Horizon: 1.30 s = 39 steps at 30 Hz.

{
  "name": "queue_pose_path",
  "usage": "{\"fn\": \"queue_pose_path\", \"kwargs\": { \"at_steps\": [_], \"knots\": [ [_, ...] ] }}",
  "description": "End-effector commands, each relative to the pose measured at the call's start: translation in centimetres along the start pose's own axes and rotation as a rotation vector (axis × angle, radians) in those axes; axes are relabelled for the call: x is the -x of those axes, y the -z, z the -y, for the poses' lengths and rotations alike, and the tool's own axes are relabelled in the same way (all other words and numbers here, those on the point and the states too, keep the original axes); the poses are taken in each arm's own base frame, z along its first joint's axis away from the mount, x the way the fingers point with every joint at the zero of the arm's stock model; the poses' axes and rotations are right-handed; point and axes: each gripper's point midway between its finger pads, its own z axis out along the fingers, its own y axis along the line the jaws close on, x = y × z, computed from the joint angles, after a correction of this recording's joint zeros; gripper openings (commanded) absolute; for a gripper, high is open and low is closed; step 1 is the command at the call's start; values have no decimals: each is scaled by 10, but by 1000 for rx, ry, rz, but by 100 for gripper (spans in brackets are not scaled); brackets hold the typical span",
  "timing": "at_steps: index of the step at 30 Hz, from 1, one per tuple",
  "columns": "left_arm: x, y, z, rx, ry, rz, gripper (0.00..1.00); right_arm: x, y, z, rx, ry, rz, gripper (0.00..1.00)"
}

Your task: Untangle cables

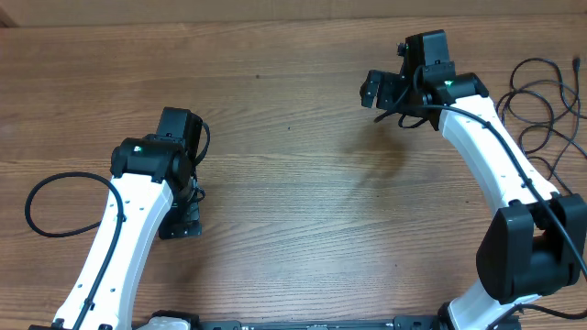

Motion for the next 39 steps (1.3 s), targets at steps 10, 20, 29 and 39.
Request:
{"fn": "queue_pose_path", "kwargs": {
  "at_steps": [10, 20, 29, 39],
  "knots": [
    [4, 7, 3, -30, 0, 9, 100, 0, -2, 4, -12, 0, 2, 100],
    [13, 5, -24, -75, 8, -2, 100, 0, -2, 4, -12, 1, 2, 100],
    [12, -45, -23, -393, 27, -27, 100, 0, -2, 4, -12, 1, 2, 100],
    [-13, 38, 51, -1350, -550, 240, 100, 0, -2, 4, -13, 0, 2, 100]
  ]
}}
